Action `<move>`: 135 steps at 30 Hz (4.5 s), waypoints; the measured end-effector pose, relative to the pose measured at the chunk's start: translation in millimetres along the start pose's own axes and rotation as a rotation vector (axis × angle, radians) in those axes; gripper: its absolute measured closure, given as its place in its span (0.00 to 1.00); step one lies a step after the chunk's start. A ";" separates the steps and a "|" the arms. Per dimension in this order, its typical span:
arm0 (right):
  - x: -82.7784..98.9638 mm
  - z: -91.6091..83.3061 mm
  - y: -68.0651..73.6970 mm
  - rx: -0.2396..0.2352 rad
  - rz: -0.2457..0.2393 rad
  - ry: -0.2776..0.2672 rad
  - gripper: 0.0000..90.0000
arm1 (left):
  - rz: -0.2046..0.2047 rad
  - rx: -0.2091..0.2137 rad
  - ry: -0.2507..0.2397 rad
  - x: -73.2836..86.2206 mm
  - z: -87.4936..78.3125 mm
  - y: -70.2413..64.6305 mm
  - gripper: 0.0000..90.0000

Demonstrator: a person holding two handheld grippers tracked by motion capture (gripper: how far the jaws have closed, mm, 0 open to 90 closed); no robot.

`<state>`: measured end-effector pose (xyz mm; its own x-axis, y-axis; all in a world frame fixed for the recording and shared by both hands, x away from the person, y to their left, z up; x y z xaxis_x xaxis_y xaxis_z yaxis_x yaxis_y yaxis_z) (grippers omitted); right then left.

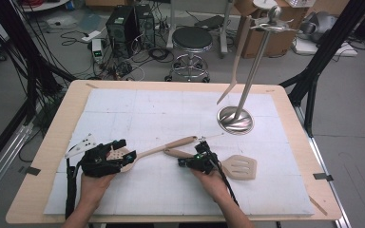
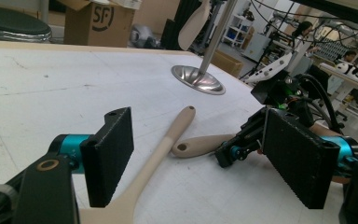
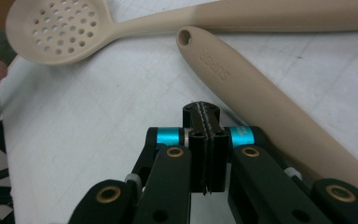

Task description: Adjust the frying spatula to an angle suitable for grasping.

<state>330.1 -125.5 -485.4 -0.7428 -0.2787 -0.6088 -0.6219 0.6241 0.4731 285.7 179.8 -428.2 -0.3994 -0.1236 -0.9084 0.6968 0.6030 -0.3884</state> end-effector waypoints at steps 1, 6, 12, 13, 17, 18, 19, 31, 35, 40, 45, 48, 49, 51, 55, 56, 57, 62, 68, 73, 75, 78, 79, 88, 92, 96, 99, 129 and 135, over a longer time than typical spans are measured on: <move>-0.2 -1.0 -0.6 0.008 -0.001 -0.002 1.00 | 0.000 -0.001 0.000 0.1 -0.2 0.2 0.28; -3.1 -6.8 -7.4 0.045 0.013 -0.035 1.00 | 0.003 -0.003 -0.001 0.0 -0.5 0.5 0.28; -2.9 -6.9 -7.1 0.060 -0.001 -0.026 1.00 | 0.004 -0.002 0.000 -0.2 -0.4 0.0 0.28; -3.0 -7.0 -6.8 0.074 -0.004 -0.027 1.00 | 0.003 -0.002 -0.002 -0.2 -0.4 -0.1 0.28; -2.2 -9.4 -8.1 0.092 0.001 -0.017 1.00 | 0.003 0.000 0.000 0.1 -0.2 -0.3 0.28; -2.0 -10.5 -8.6 0.091 0.006 -0.017 1.00 | 0.003 0.001 0.002 0.2 -0.2 -0.2 0.28; -1.3 -13.0 -9.2 0.101 0.009 -0.017 1.00 | 0.003 -0.001 0.001 0.2 -0.2 0.0 0.28; -8.0 -58.8 -32.0 0.162 0.089 -0.141 1.00 | 0.007 0.008 0.006 0.7 2.1 -2.9 0.28; -8.5 -60.7 -39.7 0.197 0.126 -0.139 1.00 | 0.008 0.010 0.007 0.7 2.5 -3.2 0.28; -4.4 -58.9 -47.0 0.240 0.152 -0.123 1.00 | 0.007 0.011 0.008 0.8 2.4 -3.1 0.28; -0.5 -59.3 -51.2 0.244 0.168 -0.117 1.00 | 0.007 0.012 0.006 0.9 3.0 -3.4 0.28; 1.3 -59.0 -52.4 0.225 0.185 -0.116 1.00 | 0.009 0.011 0.007 0.9 3.2 -3.7 0.28; 1.9 -58.8 -53.2 0.215 0.193 -0.118 1.00 | 0.009 0.011 0.007 0.9 3.3 -3.9 0.28; 2.7 -58.0 -54.5 0.207 0.203 -0.114 1.00 | 0.008 0.011 0.007 1.0 3.3 -3.9 0.28; 4.4 -57.5 -55.8 0.201 0.212 -0.107 1.00 | 0.008 0.010 0.008 1.1 3.2 -3.6 0.28; 4.5 -57.7 -55.7 0.203 0.211 -0.107 1.00 | 0.007 0.011 0.008 1.1 3.2 -3.6 0.28; 5.0 -57.9 -55.5 0.208 0.212 -0.108 1.00 | 0.009 0.010 0.007 1.1 3.2 -3.6 0.28; 9.3 -60.6 -49.9 0.218 0.238 -0.109 1.00 | 0.007 0.012 0.009 1.3 3.1 -3.6 0.28; 11.8 -62.7 -44.7 0.250 0.239 -0.105 1.00 | 0.012 0.011 0.008 0.9 3.3 -5.3 0.28; 14.8 -65.6 -43.4 0.255 0.242 -0.097 1.00 | 0.009 0.012 0.008 1.0 2.7 -4.8 0.28; 15.7 -66.9 -43.1 0.259 0.247 -0.096 1.00 | 0.010 0.012 0.009 1.1 2.8 -4.7 0.28; 18.1 -69.2 -41.4 0.265 0.247 -0.087 1.00 | 0.011 0.012 0.009 1.1 2.9 -4.8 0.28; 19.0 -69.9 -40.9 0.268 0.246 -0.087 1.00 | 0.010 0.013 0.009 1.1 2.9 -5.0 0.28; 29.9 -77.1 -35.7 0.261 0.246 -0.088 1.00 | 0.010 0.013 0.009 1.2 3.8 -6.1 0.28; 35.7 -81.2 -32.8 0.262 0.248 -0.086 1.00 | 0.014 0.016 0.012 1.1 3.9 -6.5 0.28; 41.3 -85.2 -29.9 0.262 0.246 -0.085 1.00 | 0.013 0.015 0.013 1.2 4.0 -7.0 0.28; 45.0 -87.1 -28.5 0.256 0.246 -0.090 1.00 | 0.013 0.017 0.011 1.0 4.1 -7.6 0.28; 11.2 -6.2 33.5 -0.015 0.136 -0.062 1.00 | 0.012 0.014 0.008 0.8 2.8 -5.9 0.28; 13.3 7.6 36.7 -0.004 0.125 -0.021 1.00 | 0.012 0.014 0.008 1.1 3.5 -7.5 0.28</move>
<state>299.3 -100.8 -481.0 -0.8091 -0.1836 -0.5582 -0.5259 0.6500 0.5485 282.2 172.4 -426.8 -0.3952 -0.1101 -0.9120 0.7102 0.5930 -0.3794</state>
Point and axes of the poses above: each handheld gripper's, and its own axes: z roughly forward along the jaws, x roughly out of its underside, y roughly to its left, the point moved 3 cm from there along z, roughly forward along the jaws, and after that the axes turned 2 degrees about -z, right-handed, at the moved point
